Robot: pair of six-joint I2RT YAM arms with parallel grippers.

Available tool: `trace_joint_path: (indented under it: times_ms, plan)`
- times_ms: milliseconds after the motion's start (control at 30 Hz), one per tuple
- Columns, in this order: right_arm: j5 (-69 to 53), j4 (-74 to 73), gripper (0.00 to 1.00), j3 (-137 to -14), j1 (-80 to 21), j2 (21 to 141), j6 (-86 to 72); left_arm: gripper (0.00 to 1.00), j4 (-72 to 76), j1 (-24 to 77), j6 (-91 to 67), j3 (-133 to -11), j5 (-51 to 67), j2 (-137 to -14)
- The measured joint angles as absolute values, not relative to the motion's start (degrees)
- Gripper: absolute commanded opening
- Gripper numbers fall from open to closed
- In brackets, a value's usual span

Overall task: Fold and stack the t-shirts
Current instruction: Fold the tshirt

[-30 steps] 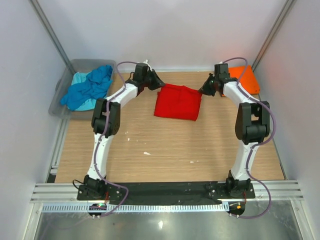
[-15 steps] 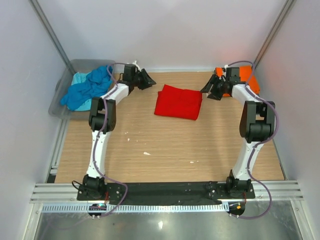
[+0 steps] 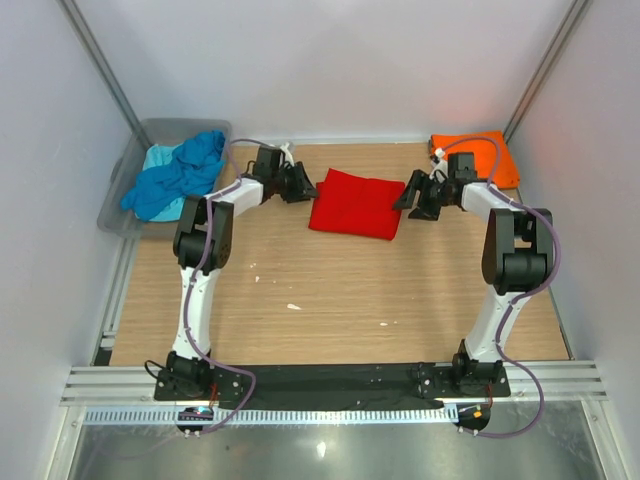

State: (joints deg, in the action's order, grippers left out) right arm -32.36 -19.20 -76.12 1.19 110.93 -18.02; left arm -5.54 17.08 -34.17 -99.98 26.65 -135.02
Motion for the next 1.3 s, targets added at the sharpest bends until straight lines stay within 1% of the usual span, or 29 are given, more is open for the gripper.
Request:
trace_joint_path:
  times_ms: [167,267,333,367,467,533,600,633,667,700,767,800,900,933,1000,1033,1067,1100,1200,1233,1300]
  plan:
    - [-35.0,-17.7,0.75,-74.9,1.2,111.0,-17.2,0.41,-5.4,17.1,-33.7,-99.5,27.4,-134.8]
    - [-36.1,-16.0,0.75,-74.2,1.2,111.0,-16.9,0.4,-5.4,17.3,-33.5,-99.4,27.8,-134.8]
    - [-36.6,-15.1,0.75,-73.5,1.2,111.0,-16.8,0.39,-5.5,17.3,-33.3,-99.4,28.1,-134.8]
    - [-36.9,-14.7,0.75,-73.1,1.2,111.0,-16.7,0.36,-5.5,17.4,-33.0,-99.3,28.3,-134.8]
    - [-37.9,-13.6,0.75,-72.4,1.2,111.0,-16.7,0.31,-5.6,17.7,-32.5,-99.1,28.8,-134.8]
    - [-38.3,-13.2,0.75,-72.4,1.2,111.0,-16.6,0.29,-5.9,18.0,-32.4,-99.0,29.1,-134.8]
    - [-38.7,-12.6,0.75,-72.3,1.2,111.0,-16.6,0.24,-6.0,18.3,-32.3,-99.0,29.7,-134.8]
    - [-38.9,-11.9,0.75,-72.1,1.2,111.0,-16.6,0.19,-6.1,18.3,-32.3,-98.9,30.0,-134.9]
    - [-39.1,-11.3,0.75,-71.9,1.2,111.0,-16.7,0.1,-6.1,18.4,-32.3,-98.8,30.4,-134.9]
    - [-39.4,-10.7,0.74,-71.5,1.2,111.0,-16.7,0.06,-6.1,18.4,-32.6,-98.7,30.7,-135.0]
    - [-39.9,-9.8,0.72,-70.8,1.2,111.0,-16.9,0.0,-6.2,18.4,-32.4,-98.5,31.4,-135.0]
    - [-40.3,-9.3,0.72,-70.2,1.2,111.1,-17.0,0.0,-6.2,18.5,-32.6,-98.3,31.7,-135.0]
    - [-41.2,-7.9,0.64,-68.6,1.2,111.2,-17.5,0.0,-6.1,18.5,-32.8,-97.9,32.2,-135.0]
    - [-41.6,-7.5,0.56,-68.1,1.2,111.2,-17.7,0.0,-5.9,18.5,-33.0,-97.6,32.3,-135.0]
    - [-42.2,-6.9,0.42,-67.1,1.2,111.3,-18.0,0.0,-5.1,18.5,-33.6,-96.9,32.7,-134.8]
    - [-42.5,-6.4,0.29,-66.5,1.2,111.3,-18.4,0.0,-4.6,18.5,-34.1,-96.3,32.8,-134.7]
    - [-42.7,-6.0,0.23,-66.2,1.2,111.3,-18.5,0.0,-4.0,18.5,-34.4,-95.5,32.9,-134.3]
    - [-42.8,-5.9,0.14,-65.8,1.2,111.3,-19.1,0.0,-3.2,18.5,-34.8,-94.4,33.0,-133.8]
    - [-42.7,-6.0,0.03,-65.2,1.2,111.3,-19.8,0.0,-1.5,18.5,-36.4,-90.0,33.1,-131.5]
    - [-42.6,-6.0,0.01,-65.1,1.2,111.3,-19.9,0.0,-1.2,18.5,-37.1,-88.7,33.1,-130.7]
    - [-42.1,-6.3,0.01,-64.8,1.2,111.3,-20.5,0.0,0.0,18.5,-38.4,-85.8,33.0,-129.3]
